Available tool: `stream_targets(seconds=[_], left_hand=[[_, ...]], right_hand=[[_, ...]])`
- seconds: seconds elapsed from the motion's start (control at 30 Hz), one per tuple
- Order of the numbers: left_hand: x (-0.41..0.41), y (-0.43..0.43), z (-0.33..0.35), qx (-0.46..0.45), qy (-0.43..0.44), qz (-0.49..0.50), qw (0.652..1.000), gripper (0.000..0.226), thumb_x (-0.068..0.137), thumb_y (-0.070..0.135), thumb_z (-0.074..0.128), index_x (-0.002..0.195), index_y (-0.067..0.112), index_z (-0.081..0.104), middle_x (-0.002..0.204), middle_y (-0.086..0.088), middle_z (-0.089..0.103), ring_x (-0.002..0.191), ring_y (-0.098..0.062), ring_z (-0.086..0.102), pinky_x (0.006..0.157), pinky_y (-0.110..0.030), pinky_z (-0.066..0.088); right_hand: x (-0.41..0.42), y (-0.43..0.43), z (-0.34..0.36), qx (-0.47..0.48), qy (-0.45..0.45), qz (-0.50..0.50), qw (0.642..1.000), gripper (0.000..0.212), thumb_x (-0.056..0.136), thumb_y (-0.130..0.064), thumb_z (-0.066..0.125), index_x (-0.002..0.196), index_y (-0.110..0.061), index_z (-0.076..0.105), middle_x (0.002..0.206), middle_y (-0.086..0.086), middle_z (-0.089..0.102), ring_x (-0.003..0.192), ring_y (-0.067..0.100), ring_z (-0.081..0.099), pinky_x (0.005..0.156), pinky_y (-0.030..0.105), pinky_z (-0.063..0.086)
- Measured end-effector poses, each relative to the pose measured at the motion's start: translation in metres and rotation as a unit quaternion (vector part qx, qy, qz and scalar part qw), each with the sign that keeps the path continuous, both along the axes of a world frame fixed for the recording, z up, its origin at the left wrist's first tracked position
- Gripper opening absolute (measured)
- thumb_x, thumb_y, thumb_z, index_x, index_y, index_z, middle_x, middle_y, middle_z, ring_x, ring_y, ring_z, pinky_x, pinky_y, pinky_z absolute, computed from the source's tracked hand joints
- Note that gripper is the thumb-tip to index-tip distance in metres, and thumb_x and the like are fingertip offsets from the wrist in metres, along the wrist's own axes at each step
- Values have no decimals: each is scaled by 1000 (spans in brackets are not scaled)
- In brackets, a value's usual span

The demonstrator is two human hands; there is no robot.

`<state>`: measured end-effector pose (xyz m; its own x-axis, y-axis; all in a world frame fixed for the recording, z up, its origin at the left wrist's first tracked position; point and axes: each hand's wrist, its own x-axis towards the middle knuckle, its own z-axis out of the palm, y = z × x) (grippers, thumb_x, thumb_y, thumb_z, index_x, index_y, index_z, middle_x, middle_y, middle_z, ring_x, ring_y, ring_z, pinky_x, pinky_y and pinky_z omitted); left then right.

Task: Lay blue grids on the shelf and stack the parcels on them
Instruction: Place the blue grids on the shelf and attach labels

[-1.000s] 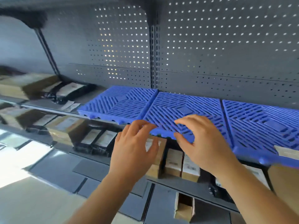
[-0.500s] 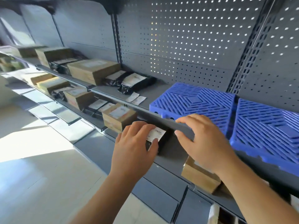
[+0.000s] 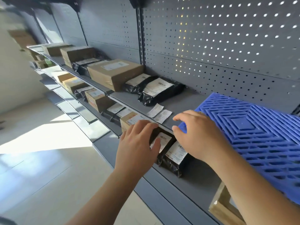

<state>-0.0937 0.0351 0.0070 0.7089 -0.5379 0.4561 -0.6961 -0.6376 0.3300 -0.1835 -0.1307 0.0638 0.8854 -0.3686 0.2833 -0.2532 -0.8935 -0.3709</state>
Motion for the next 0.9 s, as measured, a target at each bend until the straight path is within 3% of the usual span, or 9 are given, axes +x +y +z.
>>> stream_targets(seconds=[0.23,0.37,0.53,0.7,0.9], left_hand=[[50,-25,-13,20,11,-38,999,36,94,41,61,129,33,62,129,10,58,123,-18,52,103,-37,40],[79,-36,-20,37,-5,-74,997,35,92,39,64,127,32,64,127,10,61,122,-20,54,104,-40,41],[110,-46,-28,45,-33,-148,987,35,89,38,69,123,30,69,124,12,64,122,-18,53,101,-41,45],[128,-46,-41,31,-31,-219,975,32,88,37,67,119,33,71,122,18,65,121,-14,52,100,-35,40],[142,-41,-46,7,-45,-264,963,24,90,36,69,113,31,72,114,15,67,114,-18,57,94,-35,40]], right_hand=[[54,-21,-3,-41,72,-24,996,35,100,-32,48,132,-27,60,135,-7,60,125,16,51,120,41,23],[81,-31,-2,-52,126,-62,989,37,102,-28,43,136,-30,57,138,-8,59,132,15,47,123,45,15],[109,-29,-13,-33,179,-78,980,40,106,-28,33,139,-37,55,147,-14,53,147,12,31,124,49,6],[124,-16,-23,-44,234,-99,966,50,103,-16,33,146,-38,46,152,-20,44,153,9,13,122,56,-7],[130,-3,-24,-48,246,-130,959,49,99,-13,38,137,-39,54,145,-19,51,147,12,26,122,57,-3]])
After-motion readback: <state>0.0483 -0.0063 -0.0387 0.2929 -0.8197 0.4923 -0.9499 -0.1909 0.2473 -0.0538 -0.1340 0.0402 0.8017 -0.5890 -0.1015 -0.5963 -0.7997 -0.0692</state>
